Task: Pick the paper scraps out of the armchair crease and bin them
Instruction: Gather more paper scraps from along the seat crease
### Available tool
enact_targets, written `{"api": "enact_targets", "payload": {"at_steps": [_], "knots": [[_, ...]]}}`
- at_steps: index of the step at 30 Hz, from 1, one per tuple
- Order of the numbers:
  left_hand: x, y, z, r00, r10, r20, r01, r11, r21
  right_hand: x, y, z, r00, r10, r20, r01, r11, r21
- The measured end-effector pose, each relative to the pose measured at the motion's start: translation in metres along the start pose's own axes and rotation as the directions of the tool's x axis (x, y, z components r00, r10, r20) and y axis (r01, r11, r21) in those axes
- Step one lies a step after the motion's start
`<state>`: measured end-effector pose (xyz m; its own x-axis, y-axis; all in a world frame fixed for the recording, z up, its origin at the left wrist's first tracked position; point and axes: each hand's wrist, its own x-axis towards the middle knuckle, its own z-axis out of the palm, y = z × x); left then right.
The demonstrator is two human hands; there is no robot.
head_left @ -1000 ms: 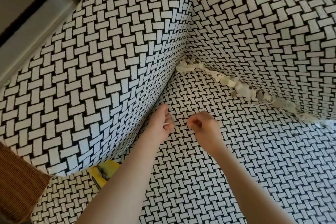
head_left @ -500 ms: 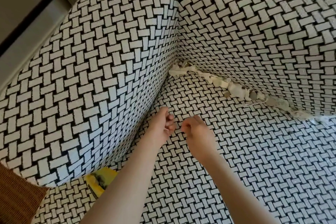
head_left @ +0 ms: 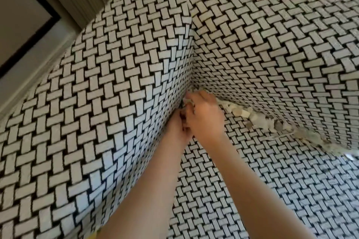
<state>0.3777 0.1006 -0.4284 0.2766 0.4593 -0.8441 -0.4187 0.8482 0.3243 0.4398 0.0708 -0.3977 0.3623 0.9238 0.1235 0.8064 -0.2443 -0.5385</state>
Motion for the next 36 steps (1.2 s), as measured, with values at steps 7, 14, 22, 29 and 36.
{"api": "enact_targets", "payload": {"at_steps": [7, 14, 22, 29, 36], "knots": [[0.009, 0.004, 0.0, 0.986, -0.132, -0.106, 0.134, 0.991, 0.005, 0.04, 0.029, 0.039, 0.926, 0.102, 0.364, 0.069, 0.901, -0.428], [0.017, 0.003, 0.002, 0.984, -0.107, -0.14, 0.104, 0.994, -0.026, 0.031, 0.06, 0.032, 0.995, -0.076, 0.059, 0.081, 0.993, -0.089], [0.016, -0.006, 0.019, 0.989, 0.002, -0.145, -0.013, 0.997, -0.074, -0.014, 0.074, 0.01, 0.987, 0.071, -0.147, -0.051, 0.989, 0.136], [0.008, -0.009, 0.02, 0.989, -0.039, -0.143, 0.034, 0.999, -0.039, -0.009, 0.056, -0.007, 0.933, 0.293, 0.208, -0.355, 0.838, 0.415], [0.008, -0.011, 0.02, 0.993, -0.094, -0.067, 0.1, 0.99, 0.097, -0.014, 0.04, 0.003, 0.949, 0.149, 0.277, -0.206, 0.96, 0.191]]}}
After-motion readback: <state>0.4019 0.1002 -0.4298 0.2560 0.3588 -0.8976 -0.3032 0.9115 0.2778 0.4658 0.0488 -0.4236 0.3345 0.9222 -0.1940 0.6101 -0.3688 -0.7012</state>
